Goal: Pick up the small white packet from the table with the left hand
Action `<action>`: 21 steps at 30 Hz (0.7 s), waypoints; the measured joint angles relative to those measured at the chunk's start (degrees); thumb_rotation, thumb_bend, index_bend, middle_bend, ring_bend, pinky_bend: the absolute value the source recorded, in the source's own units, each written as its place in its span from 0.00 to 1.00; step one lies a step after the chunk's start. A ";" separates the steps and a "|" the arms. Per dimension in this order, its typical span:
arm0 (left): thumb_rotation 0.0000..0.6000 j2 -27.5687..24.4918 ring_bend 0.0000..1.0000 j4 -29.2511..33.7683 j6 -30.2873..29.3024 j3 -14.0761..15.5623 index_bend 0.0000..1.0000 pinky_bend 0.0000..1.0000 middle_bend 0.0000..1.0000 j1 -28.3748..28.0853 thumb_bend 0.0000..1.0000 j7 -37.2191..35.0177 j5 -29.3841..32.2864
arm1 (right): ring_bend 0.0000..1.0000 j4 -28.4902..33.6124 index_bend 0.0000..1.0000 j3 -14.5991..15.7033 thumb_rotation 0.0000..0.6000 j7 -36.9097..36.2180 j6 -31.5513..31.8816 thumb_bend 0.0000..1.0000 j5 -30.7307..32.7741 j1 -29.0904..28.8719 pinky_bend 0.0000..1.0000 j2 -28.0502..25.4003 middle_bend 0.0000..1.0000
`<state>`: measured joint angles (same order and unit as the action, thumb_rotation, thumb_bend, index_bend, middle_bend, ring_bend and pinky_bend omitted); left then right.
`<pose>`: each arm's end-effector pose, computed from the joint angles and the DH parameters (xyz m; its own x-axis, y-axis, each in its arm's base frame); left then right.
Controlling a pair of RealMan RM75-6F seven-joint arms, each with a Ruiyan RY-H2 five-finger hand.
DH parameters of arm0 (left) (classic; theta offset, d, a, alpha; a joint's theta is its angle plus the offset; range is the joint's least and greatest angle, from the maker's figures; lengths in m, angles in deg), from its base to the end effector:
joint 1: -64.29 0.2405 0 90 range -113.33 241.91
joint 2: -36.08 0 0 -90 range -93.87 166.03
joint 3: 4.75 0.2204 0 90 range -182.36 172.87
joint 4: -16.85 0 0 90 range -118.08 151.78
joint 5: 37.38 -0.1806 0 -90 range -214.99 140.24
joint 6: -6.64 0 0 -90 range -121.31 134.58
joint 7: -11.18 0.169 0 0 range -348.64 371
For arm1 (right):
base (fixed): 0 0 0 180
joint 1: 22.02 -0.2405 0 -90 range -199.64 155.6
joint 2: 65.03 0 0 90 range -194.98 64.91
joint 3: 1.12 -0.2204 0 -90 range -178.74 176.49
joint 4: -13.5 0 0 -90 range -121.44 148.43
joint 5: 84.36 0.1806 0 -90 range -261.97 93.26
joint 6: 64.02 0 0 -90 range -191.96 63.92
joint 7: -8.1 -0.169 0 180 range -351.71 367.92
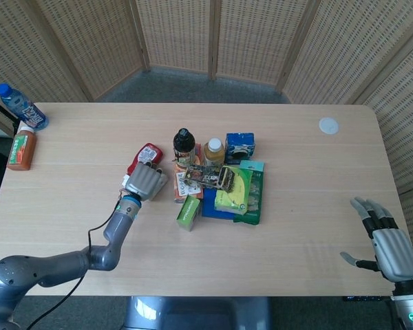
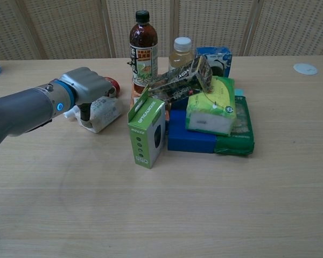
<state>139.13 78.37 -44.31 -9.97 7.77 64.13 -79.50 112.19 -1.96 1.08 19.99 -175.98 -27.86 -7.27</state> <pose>-0.1247 0.3814 -0.0515 0.8753 0.1569 0.4574 0.4811 -0.3784 -0.7908 -0.2412 -0.1964 0.1766 0.2938 -0.0634 0.9538 -0.9513 -0.1167 0.2853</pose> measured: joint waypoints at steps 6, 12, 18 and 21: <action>1.00 -3.29 0.23 6.02 -1.63 -0.54 0.49 0.44 0.50 0.62 0.00 -1.40 -2.17 | 0.00 -0.45 0.00 -1.75 0.97 3.71 4.33 0.00 0.72 1.34 0.00 1.79 0.00; 1.00 -9.21 0.23 15.62 -4.24 -1.47 0.49 0.44 0.49 0.92 0.00 -1.55 -4.17 | 0.00 0.20 0.00 -2.81 0.97 4.62 6.15 0.00 1.71 2.31 0.00 2.08 0.00; 1.00 -17.84 0.23 28.37 -7.46 -2.87 0.49 0.44 0.49 0.90 0.00 0.05 -5.38 | 0.00 1.14 0.00 -3.08 0.97 3.96 6.29 0.00 2.33 2.67 0.00 1.35 0.00; 1.00 -23.67 0.24 36.07 -9.64 -4.00 0.50 0.45 0.51 0.82 0.00 1.38 -6.26 | 0.00 1.49 0.00 -3.08 0.97 3.76 5.97 0.00 2.58 2.73 0.00 1.05 0.00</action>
<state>115.45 114.44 -53.95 -13.97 8.59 65.51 -85.76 113.68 -5.03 4.84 25.96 -173.40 -25.13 -6.21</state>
